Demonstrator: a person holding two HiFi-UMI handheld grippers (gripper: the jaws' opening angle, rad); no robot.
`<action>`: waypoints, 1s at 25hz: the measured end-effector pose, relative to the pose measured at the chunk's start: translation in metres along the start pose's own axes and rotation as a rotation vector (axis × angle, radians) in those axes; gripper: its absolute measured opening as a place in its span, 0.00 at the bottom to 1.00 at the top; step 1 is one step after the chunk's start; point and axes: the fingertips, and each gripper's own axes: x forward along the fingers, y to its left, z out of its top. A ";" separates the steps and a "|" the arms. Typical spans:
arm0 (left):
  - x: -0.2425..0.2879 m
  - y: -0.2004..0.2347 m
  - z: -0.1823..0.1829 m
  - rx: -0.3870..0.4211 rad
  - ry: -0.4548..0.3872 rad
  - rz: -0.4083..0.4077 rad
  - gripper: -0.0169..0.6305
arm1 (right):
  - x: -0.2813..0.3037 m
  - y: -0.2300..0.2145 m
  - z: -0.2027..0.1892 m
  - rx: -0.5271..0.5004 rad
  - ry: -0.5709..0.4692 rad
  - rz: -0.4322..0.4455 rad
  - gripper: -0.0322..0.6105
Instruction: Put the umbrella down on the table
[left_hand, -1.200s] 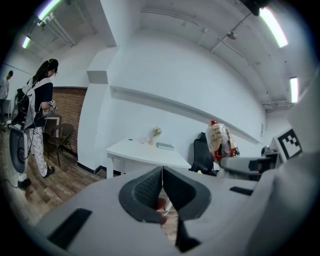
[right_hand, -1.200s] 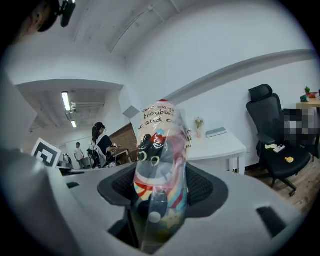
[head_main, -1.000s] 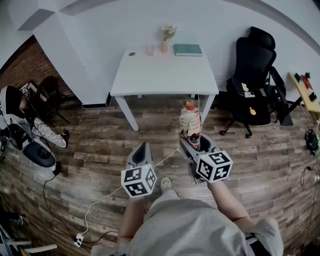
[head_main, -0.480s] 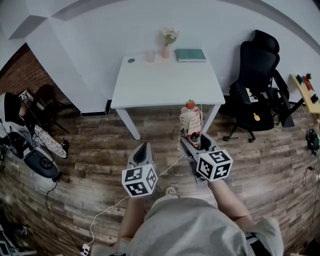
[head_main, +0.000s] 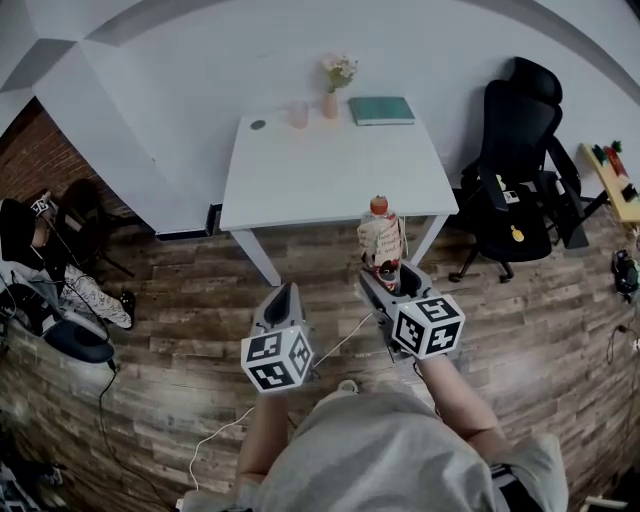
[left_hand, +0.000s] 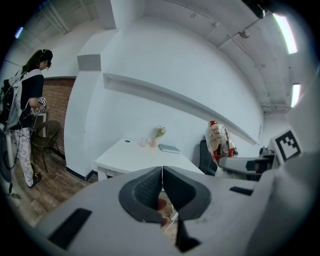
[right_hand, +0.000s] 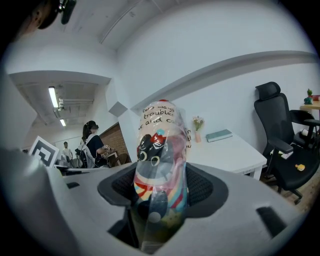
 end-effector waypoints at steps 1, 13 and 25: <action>0.003 0.001 0.000 -0.002 0.003 -0.002 0.04 | 0.003 -0.002 0.001 -0.002 0.003 -0.004 0.47; 0.047 0.020 0.013 -0.016 -0.004 0.011 0.04 | 0.056 -0.026 0.015 -0.029 0.023 -0.005 0.47; 0.127 0.051 0.045 -0.023 -0.002 0.048 0.04 | 0.153 -0.066 0.050 -0.048 0.044 0.024 0.47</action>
